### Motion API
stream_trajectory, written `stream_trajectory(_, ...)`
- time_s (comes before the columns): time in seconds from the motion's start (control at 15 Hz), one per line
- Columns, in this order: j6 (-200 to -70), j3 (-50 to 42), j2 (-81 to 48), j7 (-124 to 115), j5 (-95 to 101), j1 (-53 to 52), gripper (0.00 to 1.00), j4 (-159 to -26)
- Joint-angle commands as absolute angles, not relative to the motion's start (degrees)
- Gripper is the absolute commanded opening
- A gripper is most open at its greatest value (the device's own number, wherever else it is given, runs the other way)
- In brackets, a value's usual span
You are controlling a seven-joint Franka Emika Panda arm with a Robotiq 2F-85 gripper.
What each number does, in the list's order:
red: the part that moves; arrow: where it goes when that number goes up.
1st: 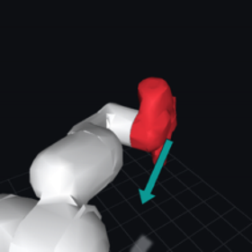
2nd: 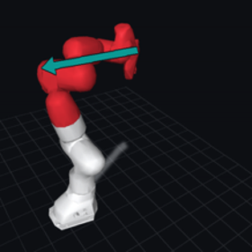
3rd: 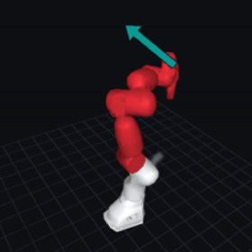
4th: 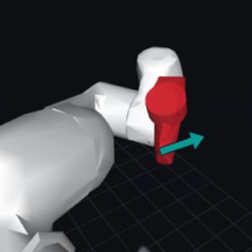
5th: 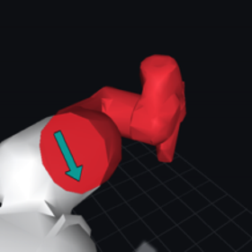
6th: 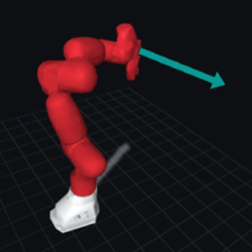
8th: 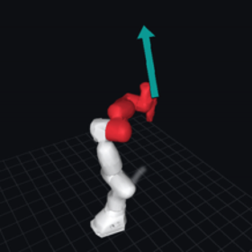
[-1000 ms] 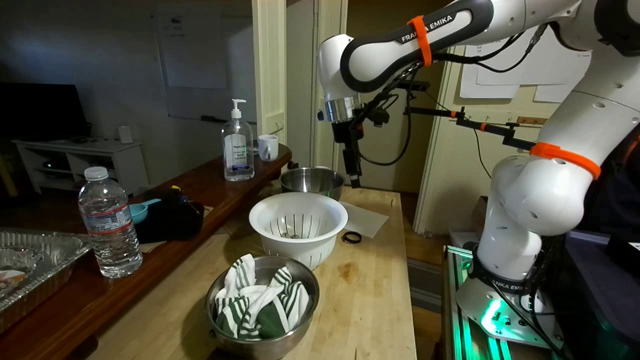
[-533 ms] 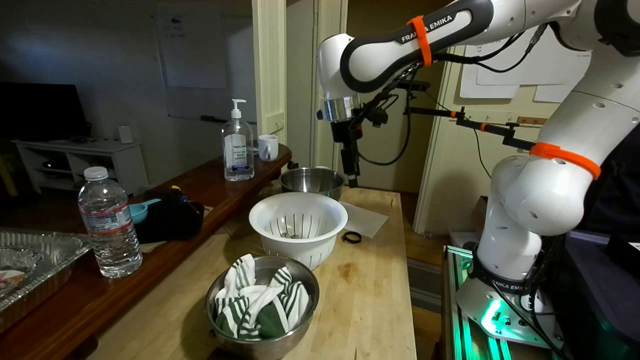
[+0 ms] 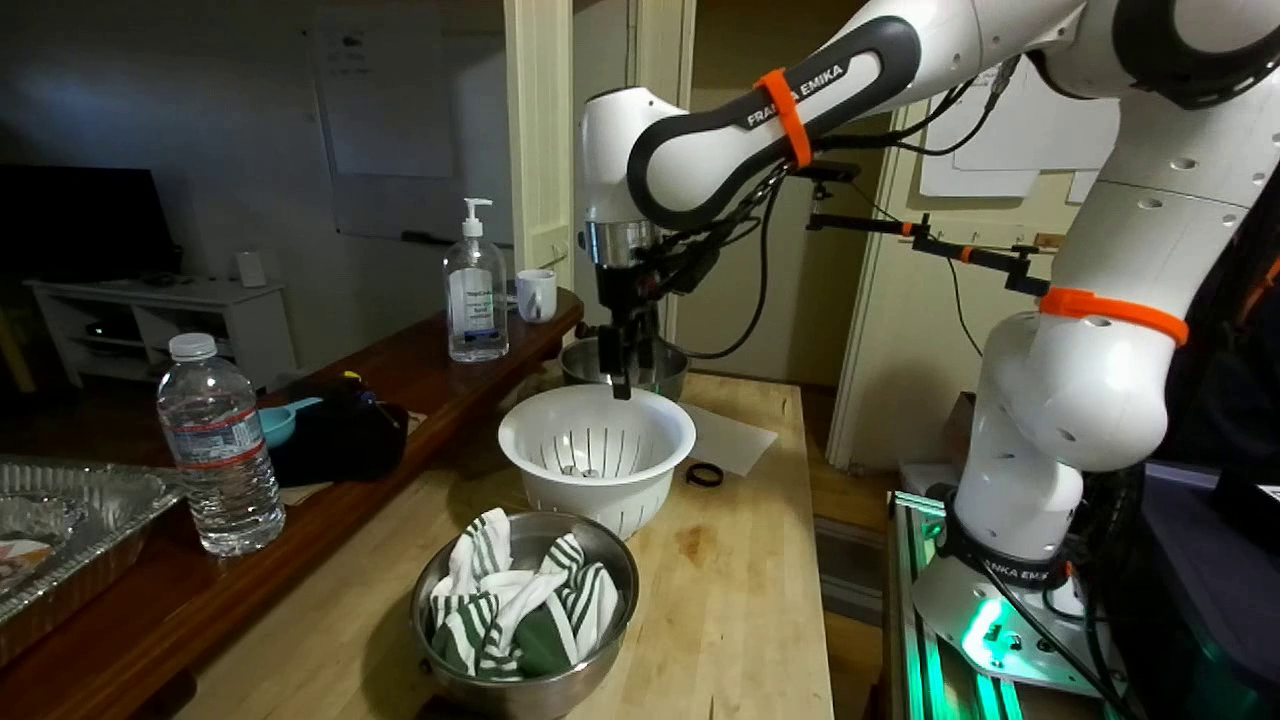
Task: Move the cutlery to the silver bowl on the right
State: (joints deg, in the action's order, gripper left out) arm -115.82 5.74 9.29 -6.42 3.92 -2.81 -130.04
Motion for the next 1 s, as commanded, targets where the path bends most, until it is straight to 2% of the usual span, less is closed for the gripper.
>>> stream_trajectory(0.0,-113.61,7.04,1.85,-17.78,5.55,-3.16,1.0,-125.25)
stream_trajectory(0.13,-113.94,6.85,0.85,-23.31,4.38,-3.53,1.0,-125.92)
stream_trajectory(0.47,-115.3,6.25,1.26,-19.47,3.96,-3.85,1.0,-126.92)
stream_trajectory(0.6,-118.2,6.28,1.17,-27.69,4.66,-3.79,1.0,-128.1)
stream_trajectory(0.93,-125.83,6.36,-3.04,-34.16,-7.08,-4.36,1.0,-130.73)
